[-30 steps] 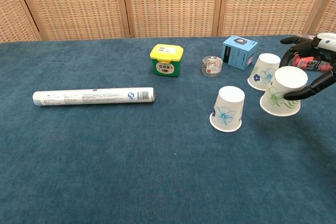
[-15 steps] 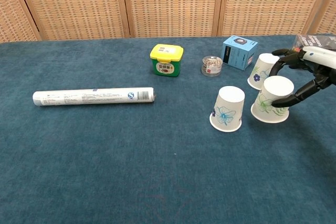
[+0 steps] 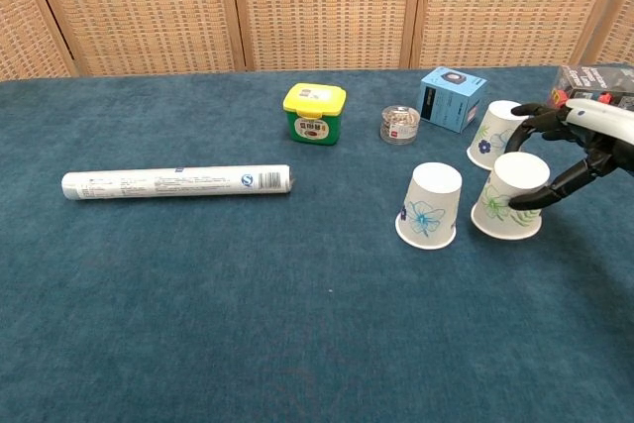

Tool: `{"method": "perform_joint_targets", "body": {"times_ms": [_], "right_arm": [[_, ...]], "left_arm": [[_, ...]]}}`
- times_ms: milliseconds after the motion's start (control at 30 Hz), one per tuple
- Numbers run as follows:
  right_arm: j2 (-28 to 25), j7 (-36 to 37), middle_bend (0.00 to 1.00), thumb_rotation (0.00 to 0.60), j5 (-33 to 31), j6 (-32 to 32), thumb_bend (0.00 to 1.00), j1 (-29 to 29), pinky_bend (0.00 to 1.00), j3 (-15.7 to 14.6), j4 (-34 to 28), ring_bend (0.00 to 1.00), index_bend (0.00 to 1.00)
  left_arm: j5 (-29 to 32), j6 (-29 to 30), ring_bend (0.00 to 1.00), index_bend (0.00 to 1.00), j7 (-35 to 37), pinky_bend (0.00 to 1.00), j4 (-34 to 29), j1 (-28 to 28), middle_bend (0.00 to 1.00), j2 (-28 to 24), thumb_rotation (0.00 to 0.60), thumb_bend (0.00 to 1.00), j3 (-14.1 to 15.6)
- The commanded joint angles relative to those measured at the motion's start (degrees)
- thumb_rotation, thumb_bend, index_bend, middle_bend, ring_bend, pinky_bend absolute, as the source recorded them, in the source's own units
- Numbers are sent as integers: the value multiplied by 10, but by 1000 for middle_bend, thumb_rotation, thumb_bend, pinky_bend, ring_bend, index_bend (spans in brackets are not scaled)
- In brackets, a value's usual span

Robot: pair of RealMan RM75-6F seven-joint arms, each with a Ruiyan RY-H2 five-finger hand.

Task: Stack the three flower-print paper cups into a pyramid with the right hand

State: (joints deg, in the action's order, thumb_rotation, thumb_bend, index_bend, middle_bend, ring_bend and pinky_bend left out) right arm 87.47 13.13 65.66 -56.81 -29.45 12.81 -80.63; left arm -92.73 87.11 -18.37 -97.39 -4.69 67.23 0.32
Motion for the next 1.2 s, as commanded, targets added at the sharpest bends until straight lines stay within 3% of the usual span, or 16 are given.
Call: {"method": "perform_joint_targets", "body": {"times_ms": [33, 433, 633, 833, 1067, 1200], "right_arm": [[1, 1, 46, 600, 1, 1, 122, 0, 0, 0, 1, 0, 538], [10, 6, 17, 600, 1, 11, 122, 0, 0, -1, 4, 0, 531], [8, 12, 0, 600, 2, 17, 122, 0, 0, 0, 3, 0, 393], [5, 10, 0, 600, 6, 16, 122, 3, 0, -3, 1, 0, 316], [-24, -10, 0, 600, 3, 4, 122, 17, 0, -8, -21, 0, 286], [-65, -9, 0, 600, 12, -19, 122, 35, 0, -6, -72, 0, 266]], "left_arm": [[-1, 0, 0, 0, 0, 0, 0, 0, 0, 0, 600, 207, 0], [-1, -2, 0, 0, 0, 0, -1, 0, 0, 1, 600, 206, 1], [-1, -1, 0, 0, 1, 0, 0, 0, 0, 1, 600, 206, 1], [-3, -1, 0, 0, -1, 0, -1, 0, 0, 0, 600, 207, 2], [0, 0, 0, 0, 4, 0, -1, 1, 0, -2, 600, 207, 0], [-2, 0, 0, 0, 4, 0, -2, 1, 0, -1, 600, 207, 1]]}}
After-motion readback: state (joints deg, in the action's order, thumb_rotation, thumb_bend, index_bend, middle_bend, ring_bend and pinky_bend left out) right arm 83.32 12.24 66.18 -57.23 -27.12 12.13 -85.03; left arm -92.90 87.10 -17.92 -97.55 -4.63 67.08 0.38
